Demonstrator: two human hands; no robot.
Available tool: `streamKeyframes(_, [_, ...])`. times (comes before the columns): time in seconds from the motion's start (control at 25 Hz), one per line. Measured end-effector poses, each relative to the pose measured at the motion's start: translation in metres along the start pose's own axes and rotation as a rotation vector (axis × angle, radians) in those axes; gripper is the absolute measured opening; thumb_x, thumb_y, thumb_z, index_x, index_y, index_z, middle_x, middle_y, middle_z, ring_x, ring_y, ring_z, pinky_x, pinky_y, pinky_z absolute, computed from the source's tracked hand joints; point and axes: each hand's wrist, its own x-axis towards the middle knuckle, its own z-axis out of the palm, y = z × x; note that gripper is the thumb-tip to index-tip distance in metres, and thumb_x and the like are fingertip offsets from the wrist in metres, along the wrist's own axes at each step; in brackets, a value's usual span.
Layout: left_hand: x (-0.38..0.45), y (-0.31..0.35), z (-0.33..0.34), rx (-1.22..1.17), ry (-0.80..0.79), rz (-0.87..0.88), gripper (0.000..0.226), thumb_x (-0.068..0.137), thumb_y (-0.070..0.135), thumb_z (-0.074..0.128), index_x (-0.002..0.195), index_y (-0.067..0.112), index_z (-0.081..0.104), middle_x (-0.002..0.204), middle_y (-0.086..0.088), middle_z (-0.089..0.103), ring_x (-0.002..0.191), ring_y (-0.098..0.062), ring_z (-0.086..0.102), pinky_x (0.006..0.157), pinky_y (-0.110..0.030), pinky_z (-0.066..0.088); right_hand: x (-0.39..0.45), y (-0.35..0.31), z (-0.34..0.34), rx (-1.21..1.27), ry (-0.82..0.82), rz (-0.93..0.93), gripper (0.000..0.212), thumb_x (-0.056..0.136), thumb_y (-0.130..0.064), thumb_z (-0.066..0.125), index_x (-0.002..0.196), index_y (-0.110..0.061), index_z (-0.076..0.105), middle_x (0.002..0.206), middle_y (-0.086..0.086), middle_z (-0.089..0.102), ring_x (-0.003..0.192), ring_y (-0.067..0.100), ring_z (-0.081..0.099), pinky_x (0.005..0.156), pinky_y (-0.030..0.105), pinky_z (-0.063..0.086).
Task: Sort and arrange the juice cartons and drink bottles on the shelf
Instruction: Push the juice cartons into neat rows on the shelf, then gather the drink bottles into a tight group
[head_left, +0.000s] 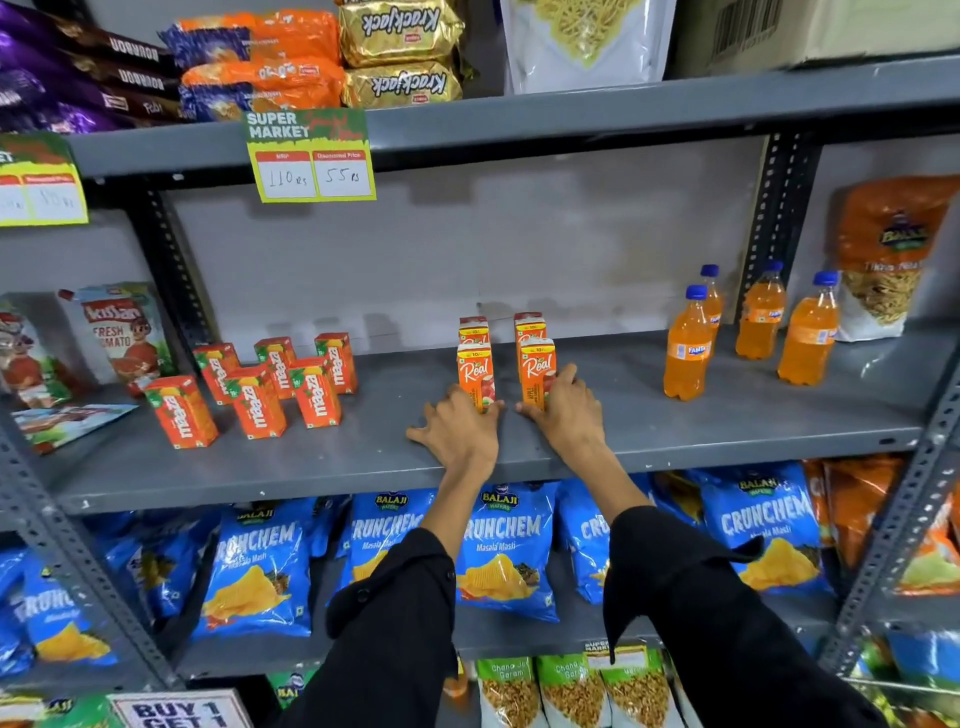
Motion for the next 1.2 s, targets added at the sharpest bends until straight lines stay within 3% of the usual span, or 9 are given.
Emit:
streamKeyframes(0.2, [0.002, -0.002, 0.000, -0.029, -0.029, -0.005, 0.054, 0.078, 0.066, 0.072, 0.103, 0.018, 0.066, 0.097, -0.004, 0.074, 0.104, -0.027, 0.062, 0.092, -0.049, 0.035, -0.002, -0.002, -0.002, 0.045, -0.007, 0.007, 0.071, 0.076, -0.055, 0.076, 0.116, -0.011, 0.037, 0.114, 0.017, 0.062, 0.107, 0.035, 0.064, 0.090, 0.047, 0.053])
streamKeyframes(0.4, [-0.016, -0.003, -0.004, -0.173, 0.120, 0.049, 0.084, 0.079, 0.068, 0.070, 0.135, 0.011, 0.047, 0.124, -0.011, 0.064, 0.115, -0.032, 0.059, 0.091, -0.052, 0.044, -0.018, 0.016, -0.020, 0.315, 0.126, -0.054, 0.069, 0.088, -0.055, 0.062, 0.129, -0.005, 0.038, 0.128, 0.018, 0.050, 0.112, 0.035, 0.058, 0.088, 0.046, 0.052])
streamKeyframes(0.52, [-0.040, 0.012, 0.000, -0.259, 0.324, 0.191, 0.059, 0.088, 0.056, 0.067, 0.124, 0.013, 0.048, 0.108, -0.009, 0.061, 0.099, -0.031, 0.059, 0.082, -0.047, 0.045, -0.020, 0.055, -0.044, 0.245, 0.301, -0.150, 0.055, 0.094, -0.053, 0.052, 0.126, -0.008, 0.045, 0.123, 0.014, 0.053, 0.111, 0.031, 0.057, 0.086, 0.042, 0.052])
streamKeyframes(0.6, [-0.060, 0.044, 0.007, -0.415, 0.318, 0.307, 0.042, 0.091, 0.043, 0.069, 0.118, 0.016, 0.050, 0.099, -0.004, 0.061, 0.093, -0.026, 0.058, 0.081, -0.044, 0.046, -0.013, 0.087, -0.065, 0.208, 0.425, -0.145, 0.047, 0.096, -0.049, 0.051, 0.121, -0.009, 0.049, 0.117, 0.013, 0.056, 0.107, 0.030, 0.057, 0.085, 0.041, 0.052])
streamKeyframes(0.76, [-0.093, 0.131, 0.019, -0.778, 0.077, 0.398, 0.029, 0.090, 0.025, 0.073, 0.111, 0.016, 0.055, 0.081, 0.003, 0.060, 0.074, -0.012, 0.055, 0.070, -0.026, 0.041, 0.013, 0.157, -0.107, 0.105, 0.615, -0.053, 0.045, 0.097, -0.046, 0.053, 0.116, -0.005, 0.052, 0.111, 0.016, 0.057, 0.101, 0.033, 0.055, 0.083, 0.043, 0.049])
streamKeyframes(0.88, [-0.102, 0.181, 0.040, -0.861, -0.157, 0.309, 0.046, 0.087, 0.024, 0.077, 0.124, 0.015, 0.052, 0.099, -0.001, 0.066, 0.086, -0.015, 0.063, 0.078, -0.033, 0.051, 0.036, 0.200, -0.130, 0.029, 0.646, 0.111, 0.061, 0.092, -0.046, 0.060, 0.126, 0.002, 0.047, 0.120, 0.023, 0.054, 0.108, 0.039, 0.053, 0.089, 0.047, 0.047])
streamKeyframes(1.04, [-0.095, 0.211, 0.080, -0.770, -0.426, 0.160, 0.099, 0.080, 0.026, 0.085, 0.156, 0.009, 0.023, 0.156, -0.012, 0.041, 0.143, -0.028, 0.041, 0.115, -0.046, 0.038, 0.066, 0.247, -0.146, 0.120, 0.483, 0.307, 0.081, 0.089, -0.035, 0.068, 0.143, 0.010, 0.027, 0.144, 0.035, 0.036, 0.134, 0.049, 0.037, 0.109, 0.052, 0.034])
streamKeyframes(1.12, [-0.089, 0.219, 0.094, -0.743, -0.525, 0.112, 0.110, 0.079, 0.027, 0.086, 0.158, 0.007, 0.013, 0.159, -0.015, 0.038, 0.146, -0.031, 0.037, 0.117, -0.049, 0.035, 0.079, 0.266, -0.148, 0.194, 0.356, 0.361, 0.088, 0.092, -0.026, 0.065, 0.149, 0.013, 0.011, 0.154, 0.038, 0.018, 0.145, 0.050, 0.018, 0.117, 0.051, 0.020])
streamKeyframes(1.2, [-0.081, 0.226, 0.101, -0.729, -0.565, 0.088, 0.099, 0.080, 0.024, 0.085, 0.153, 0.005, 0.021, 0.148, -0.015, 0.051, 0.136, -0.032, 0.049, 0.112, -0.047, 0.042, 0.092, 0.277, -0.147, 0.284, 0.256, 0.381, 0.090, 0.092, -0.023, 0.065, 0.150, 0.010, 0.005, 0.155, 0.034, 0.014, 0.146, 0.049, 0.016, 0.117, 0.050, 0.020])
